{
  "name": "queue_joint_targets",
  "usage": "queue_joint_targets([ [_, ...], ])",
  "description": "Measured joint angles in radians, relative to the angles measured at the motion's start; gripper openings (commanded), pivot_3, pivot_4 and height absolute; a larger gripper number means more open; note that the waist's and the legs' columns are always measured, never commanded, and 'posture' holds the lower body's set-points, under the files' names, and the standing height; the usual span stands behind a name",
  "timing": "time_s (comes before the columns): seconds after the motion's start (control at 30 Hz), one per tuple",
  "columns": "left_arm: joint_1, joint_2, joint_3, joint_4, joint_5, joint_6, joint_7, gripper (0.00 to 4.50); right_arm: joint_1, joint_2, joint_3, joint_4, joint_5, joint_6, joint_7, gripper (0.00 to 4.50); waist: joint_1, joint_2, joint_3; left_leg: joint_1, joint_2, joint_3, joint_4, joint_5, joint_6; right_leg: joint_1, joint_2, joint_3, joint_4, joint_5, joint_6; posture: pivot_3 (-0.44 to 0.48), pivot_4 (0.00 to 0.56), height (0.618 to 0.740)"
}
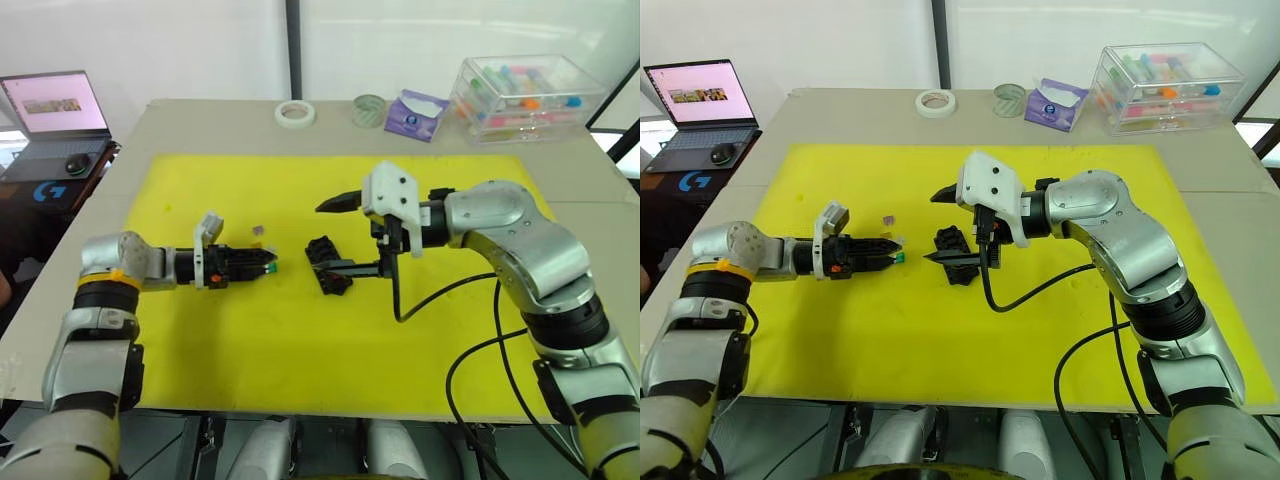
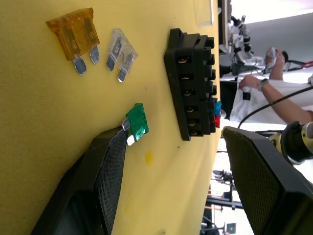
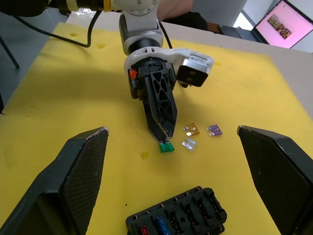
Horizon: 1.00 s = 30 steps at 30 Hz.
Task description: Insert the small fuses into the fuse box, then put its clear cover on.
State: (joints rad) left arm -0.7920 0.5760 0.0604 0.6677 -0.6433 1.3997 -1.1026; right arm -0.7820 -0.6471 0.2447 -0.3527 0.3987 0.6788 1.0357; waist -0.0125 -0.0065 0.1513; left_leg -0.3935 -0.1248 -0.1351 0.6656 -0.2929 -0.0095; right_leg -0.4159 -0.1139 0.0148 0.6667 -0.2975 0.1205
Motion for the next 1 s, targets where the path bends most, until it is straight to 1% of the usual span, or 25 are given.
queue_joint_targets([
  [0.07,0.007,-0.012,0.023,-0.002,-0.001,-0.009,0.018,3.26,0.0,0.0,0.0,0.0,0.0,0.0,-0.001,4.5,0.001,0.0,0.0,0.0,0.0,0.0,0.0,0.0,0.0,0.0,0.0,0.0,0.0,0.0,0.0,0.0,0.15,0.74],
  [0.17,0.018,-0.03,0.049,-0.001,0.0,-0.015,0.04,2.69,0.0,0.0,0.0,-0.003,0.0,0.003,-0.004,4.5,0.002,0.0,0.0,0.0,0.0,0.0,0.001,0.0,0.0,0.001,0.0,0.0,0.0,0.0,0.0,0.0,0.15,0.74],
  [0.23,0.028,-0.037,0.056,-0.001,0.002,-0.018,0.053,2.04,0.0,0.0,0.0,-0.01,0.0,0.004,-0.006,4.5,0.0,0.0,0.0,0.0,0.0,0.0,0.001,0.0,0.0,0.001,0.0,0.0,0.0,0.0,0.0,0.0,0.15,0.74],
  [0.73,0.04,-0.061,0.091,-0.014,0.001,-0.012,0.107,2.04,0.0,0.0,0.0,-0.014,0.0,0.005,-0.007,4.5,0.0,0.0,-0.001,0.0,0.0,0.0,0.001,0.0,0.0,0.001,0.0,0.0,0.0,0.0,0.0,0.0,0.15,0.74],
  [0.77,0.041,-0.064,0.092,-0.016,0.001,-0.013,0.113,1.66,0.0,0.0,0.0,-0.014,0.0,0.005,-0.007,4.5,0.0,0.0,-0.001,0.001,0.0,0.0,0.001,0.0,0.0,0.001,0.0,0.0,0.0,0.0,0.0,0.0,0.15,0.74],
  [0.8,0.043,-0.065,0.092,-0.019,0.002,-0.014,0.124,1.45,0.0,0.0,0.0,-0.014,0.0,0.005,-0.007,4.5,0.0,0.0,-0.002,0.001,0.0,0.0,0.001,0.0,0.0,0.001,0.0,0.0,0.0,0.0,0.0,0.0,0.15,0.74],
  [0.93,0.048,-0.073,0.092,-0.025,0.002,-0.014,0.143,0.18,0.0,0.0,0.0,-0.014,0.0,0.005,-0.007,4.5,-0.001,0.0,-0.002,0.001,0.0,0.0,0.0,0.0,0.0,0.001,0.0,0.0,0.0,0.0,0.0,0.0,0.15,0.74],
  [0.97,0.048,-0.074,0.092,-0.027,0.001,-0.014,0.144,0.06,0.0,0.0,0.0,-0.014,0.0,0.005,-0.007,4.5,-0.001,0.001,-0.002,0.001,0.0,0.0,0.0,0.0,0.0,0.001,0.0,0.0,0.0,0.0,0.0,0.0,0.15,0.74],
  [1.0,0.048,-0.075,0.092,-0.029,0.002,-0.014,0.149,0.06,0.0,0.0,0.0,-0.014,0.0,0.005,-0.007,4.5,-0.001,0.001,-0.003,0.001,0.0,0.0,0.0,0.0,0.0,0.002,0.0,0.0,0.0,0.0,0.0,0.0,0.15,0.74],
])
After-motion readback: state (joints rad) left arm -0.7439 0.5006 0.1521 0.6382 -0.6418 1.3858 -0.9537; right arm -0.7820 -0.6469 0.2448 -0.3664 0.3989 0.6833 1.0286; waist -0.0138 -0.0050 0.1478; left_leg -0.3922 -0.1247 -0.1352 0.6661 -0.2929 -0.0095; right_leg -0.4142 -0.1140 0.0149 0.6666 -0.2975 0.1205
